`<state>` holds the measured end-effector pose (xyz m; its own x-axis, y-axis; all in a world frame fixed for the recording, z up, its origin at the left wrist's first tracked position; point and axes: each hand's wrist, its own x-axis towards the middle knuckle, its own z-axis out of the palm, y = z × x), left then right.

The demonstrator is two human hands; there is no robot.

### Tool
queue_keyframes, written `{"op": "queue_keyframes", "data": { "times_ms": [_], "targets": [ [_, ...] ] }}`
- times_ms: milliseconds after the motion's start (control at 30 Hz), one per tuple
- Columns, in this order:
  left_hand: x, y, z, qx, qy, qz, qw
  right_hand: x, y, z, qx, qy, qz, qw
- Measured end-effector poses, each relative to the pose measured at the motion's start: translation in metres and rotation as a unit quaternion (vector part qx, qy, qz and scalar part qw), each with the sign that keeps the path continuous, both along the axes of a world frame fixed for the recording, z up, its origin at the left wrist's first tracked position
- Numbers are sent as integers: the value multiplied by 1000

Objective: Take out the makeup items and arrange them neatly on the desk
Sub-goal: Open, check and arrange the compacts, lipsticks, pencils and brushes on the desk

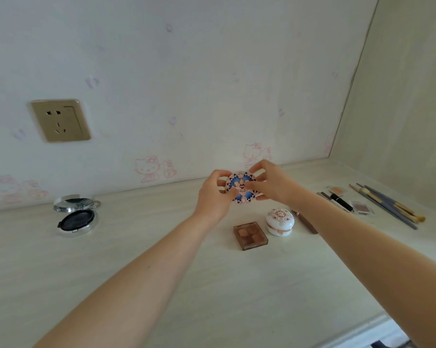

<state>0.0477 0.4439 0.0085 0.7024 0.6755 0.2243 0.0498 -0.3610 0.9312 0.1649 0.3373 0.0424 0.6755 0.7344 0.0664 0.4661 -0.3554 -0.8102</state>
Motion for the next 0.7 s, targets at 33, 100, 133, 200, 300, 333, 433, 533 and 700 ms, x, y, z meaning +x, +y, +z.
{"op": "queue_keyframes", "data": {
  "times_ms": [33, 100, 133, 200, 300, 333, 433, 533, 700],
  "targets": [
    [-9, 3, 2, -6, 0, -2, 1000, -7, 1, 3, 2, 10, 15, 1000],
    [-28, 9, 5, -26, -3, -3, 1000, -24, 5, 7, -5, 22, 37, 999],
    [-38, 11, 7, -37, -6, -3, 999, -33, 7, 8, -7, 31, 43, 999],
    [-61, 15, 9, -56, -14, -6, 998, -51, 13, 9, -5, 57, 53, 997],
    [-96, 22, 9, -75, -22, -5, 997, -79, 22, 7, -4, 91, 75, 993],
    [-108, 24, 8, -79, -21, -1, 997, -87, 25, 6, -6, 99, 83, 992],
    [-140, 30, 4, -91, -15, 0, 996, -113, 31, 1, -12, 118, 106, 987],
    [-171, 34, 1, -113, -11, -8, 994, -138, 36, -6, -12, 141, 124, 982],
    [-218, 33, -1, -119, 23, -22, 992, -174, 46, -18, -26, 203, 143, 968]
  ]
}}
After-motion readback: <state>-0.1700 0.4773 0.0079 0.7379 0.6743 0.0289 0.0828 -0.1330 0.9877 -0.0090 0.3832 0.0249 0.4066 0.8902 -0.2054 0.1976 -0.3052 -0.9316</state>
